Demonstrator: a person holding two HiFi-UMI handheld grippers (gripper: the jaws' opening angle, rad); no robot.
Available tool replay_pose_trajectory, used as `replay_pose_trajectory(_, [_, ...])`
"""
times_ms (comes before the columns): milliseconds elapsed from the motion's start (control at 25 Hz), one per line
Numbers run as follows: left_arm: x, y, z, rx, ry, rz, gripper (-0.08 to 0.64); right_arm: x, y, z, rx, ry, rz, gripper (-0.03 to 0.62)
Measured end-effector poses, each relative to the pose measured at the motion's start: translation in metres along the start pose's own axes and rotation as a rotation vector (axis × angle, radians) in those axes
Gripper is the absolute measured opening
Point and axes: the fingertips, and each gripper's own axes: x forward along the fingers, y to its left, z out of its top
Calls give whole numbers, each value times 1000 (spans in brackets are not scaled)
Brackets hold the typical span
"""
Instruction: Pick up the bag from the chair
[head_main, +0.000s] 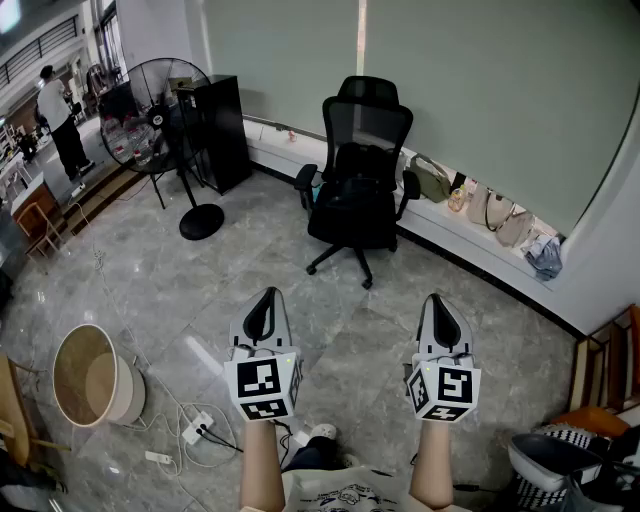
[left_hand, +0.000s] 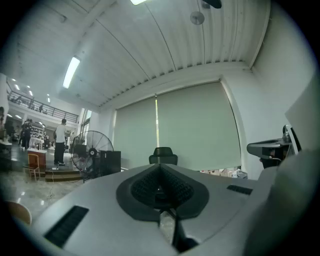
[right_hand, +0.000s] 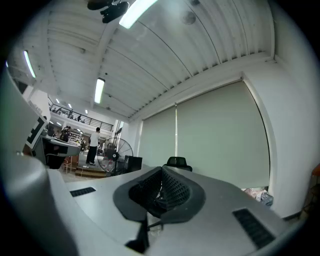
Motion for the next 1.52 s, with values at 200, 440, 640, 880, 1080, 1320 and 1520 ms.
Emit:
replay_pose_trajectory(200, [-1,5,-1,-2,-7,-2,14,0,3,-2,-1,-1,-6,9])
replay_pose_trajectory(440, [4,2,0,-3,0,-13,14,3,-3,0,-2,3,-18,9])
replay_pose_trajectory(640, [8,3,-5,-5,6,-11,14,5,-4,-5,-6,10,-21,9])
replay_pose_trajectory(880, [22,14,-8,-11,8,-12,14,19,-2,-11,-9,21,-32,9])
replay_pose_trajectory(1080, [45,28,-8,-24,-2,-8,14,41,-2,-10,14,-3,-49,11])
replay_pose_trajectory(1320, [79,53,-7,-60,-33,-40,134,76,16,-16,27,-8,-29,148])
replay_pose_trajectory(1520, [105,70,-13,-69,-43,-75,242,102,34,-24,18,7,-13,254])
